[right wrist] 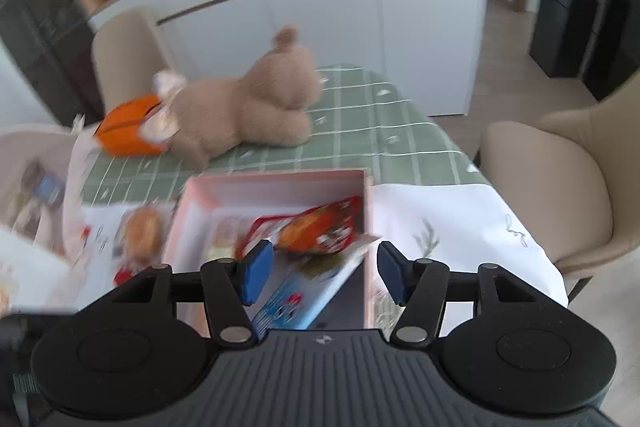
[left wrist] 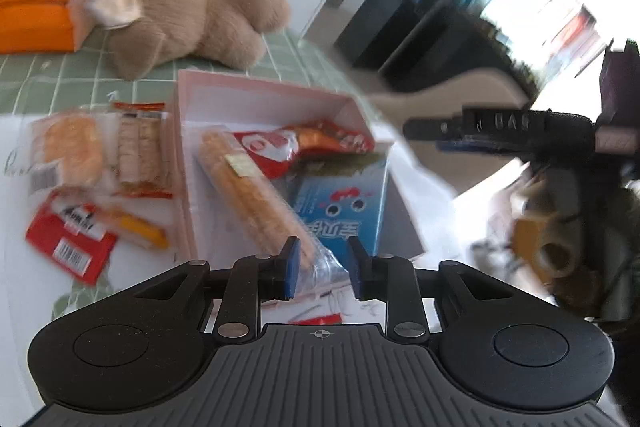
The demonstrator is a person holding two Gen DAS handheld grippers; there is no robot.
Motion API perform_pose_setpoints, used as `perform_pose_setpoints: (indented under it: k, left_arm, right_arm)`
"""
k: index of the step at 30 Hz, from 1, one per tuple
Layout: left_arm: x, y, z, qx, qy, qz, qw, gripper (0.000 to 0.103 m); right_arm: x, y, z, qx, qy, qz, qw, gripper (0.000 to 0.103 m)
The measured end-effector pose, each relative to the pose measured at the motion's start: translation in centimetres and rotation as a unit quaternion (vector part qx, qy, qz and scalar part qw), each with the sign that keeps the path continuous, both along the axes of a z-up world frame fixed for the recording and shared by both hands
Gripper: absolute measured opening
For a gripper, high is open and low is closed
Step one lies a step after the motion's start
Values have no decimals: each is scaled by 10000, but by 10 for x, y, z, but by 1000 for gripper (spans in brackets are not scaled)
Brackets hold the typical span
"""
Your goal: Organize snacks
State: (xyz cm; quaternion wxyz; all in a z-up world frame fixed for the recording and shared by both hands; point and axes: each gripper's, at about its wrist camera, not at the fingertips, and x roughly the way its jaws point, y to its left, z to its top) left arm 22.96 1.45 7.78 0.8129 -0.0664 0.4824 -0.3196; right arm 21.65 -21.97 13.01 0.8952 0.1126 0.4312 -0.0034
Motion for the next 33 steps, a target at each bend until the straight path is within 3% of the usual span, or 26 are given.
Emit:
perform_pose_setpoints:
  k: [2,4,9,12,17,20,22,25,27,28,30,31,33]
  left_arm:
    - [3,-21,-7,600,-262,2,9979,26]
    - [7,-25,-7,877,-474,61,9950,22]
    - [25,-23,-14,1348,-615,402,9881,21]
    - [24,-28,-10,1448,-643,401,9866,17]
    - [16,0,13,750,-548,1016,9905,20]
    - [6,17,25,741,-618,1213,9879,22]
    - [-1,24,25,767,-569,1242,9877,22]
    - [-13,34,20,785,-471,1328,9869,22]
    - [-23,43,16,683,-360,1358,9877,22]
    - [-27,47,14,623,-319,1349,9884,22]
    - [-38,58,12,403,-236,1362,9896,22]
    - [-41,64,10,305,-180,1414,9893,22]
    - [-43,70,5,166,-107,1516,9882,22]
  right_arm:
    - [4,-7,-13,44,104,-142,9998,47]
    - [6,-13,-23,97,208,-124,9997,37]
    - [-14,-4,-36,149,142,343,9992,35]
    - [-21,1,-41,430,229,556,9973,35]
    - [-22,19,-46,483,396,771,9951,33]
    - [-29,37,-30,70,-43,938,9956,34]
    - [-25,48,-22,38,-211,1108,9936,40]
    - [3,66,-29,440,25,1240,9913,49]
    - [27,86,-50,207,416,1286,9906,49]
    - [37,92,-63,114,677,1275,9895,47]
    - [42,94,-74,483,1047,1460,9825,29]
    - [36,94,-66,493,933,1574,9819,29]
    - [13,91,-32,166,271,1968,9799,24]
